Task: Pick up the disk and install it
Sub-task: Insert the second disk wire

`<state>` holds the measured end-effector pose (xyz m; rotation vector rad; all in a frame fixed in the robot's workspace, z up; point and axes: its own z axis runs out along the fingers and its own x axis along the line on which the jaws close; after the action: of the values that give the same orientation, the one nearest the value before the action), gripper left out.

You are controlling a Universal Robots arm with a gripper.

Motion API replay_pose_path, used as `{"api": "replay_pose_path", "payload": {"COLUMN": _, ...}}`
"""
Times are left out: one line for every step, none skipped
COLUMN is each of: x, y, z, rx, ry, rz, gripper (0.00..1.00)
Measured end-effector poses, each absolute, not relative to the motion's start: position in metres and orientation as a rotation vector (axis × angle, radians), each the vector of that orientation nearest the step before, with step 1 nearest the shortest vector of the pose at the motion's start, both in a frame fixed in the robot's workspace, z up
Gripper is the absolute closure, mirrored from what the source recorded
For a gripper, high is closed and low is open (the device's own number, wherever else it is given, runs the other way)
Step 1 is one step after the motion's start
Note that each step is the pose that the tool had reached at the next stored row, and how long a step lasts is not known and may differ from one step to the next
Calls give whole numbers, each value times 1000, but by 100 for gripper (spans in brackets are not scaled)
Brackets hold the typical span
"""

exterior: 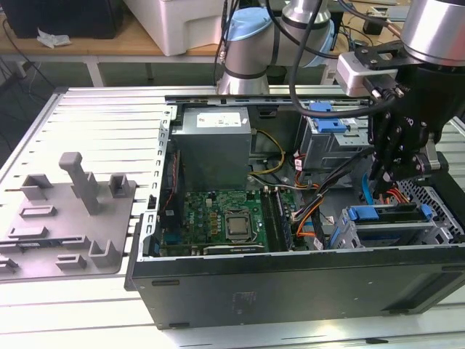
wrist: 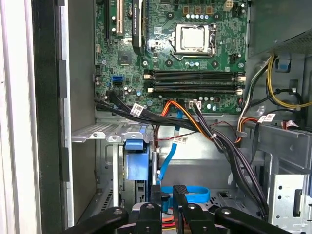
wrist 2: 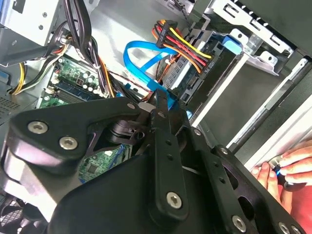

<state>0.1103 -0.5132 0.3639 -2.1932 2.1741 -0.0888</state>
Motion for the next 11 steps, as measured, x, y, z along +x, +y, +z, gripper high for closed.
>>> {"api": "replay_pose_path", "payload": {"x": 110, "y": -513, "z": 364, "rx": -2193, "ry": 2174, "rz": -89, "gripper": 76}}
{"api": "replay_pose_path", "payload": {"x": 110, "y": -513, "z": 364, "rx": -2193, "ry": 2174, "rz": -89, "gripper": 76}}
{"api": "replay_pose_path", "payload": {"x": 110, "y": -513, "z": 364, "rx": -2193, "ry": 2174, "rz": -89, "gripper": 76}}
{"api": "replay_pose_path", "payload": {"x": 110, "y": -514, "z": 363, "rx": -2193, "ry": 2174, "rz": -88, "gripper": 76}}
{"api": "replay_pose_path", "payload": {"x": 110, "y": -514, "z": 363, "rx": -2193, "ry": 2174, "rz": -89, "gripper": 76}}
{"api": "replay_pose_path", "payload": {"x": 110, "y": -514, "z": 363, "rx": -2193, "ry": 2174, "rz": -89, "gripper": 77}}
{"api": "replay_pose_path", "payload": {"x": 110, "y": -514, "z": 363, "rx": -2193, "ry": 2174, "rz": -89, "gripper": 84}}
{"api": "replay_pose_path", "payload": {"x": 110, "y": -515, "z": 363, "rx": -2193, "ry": 2174, "rz": -89, "gripper": 89}}
{"api": "replay_pose_path", "payload": {"x": 110, "y": -515, "z": 363, "rx": -2193, "ry": 2174, "rz": -89, "gripper": 89}}
{"api": "replay_pose_path", "payload": {"x": 110, "y": -515, "z": 363, "rx": -2193, "ry": 2174, "rz": -89, "gripper": 89}}
{"api": "replay_pose_path", "payload": {"x": 110, "y": -515, "z": 363, "rx": -2193, "ry": 2174, "rz": -89, "gripper": 89}}
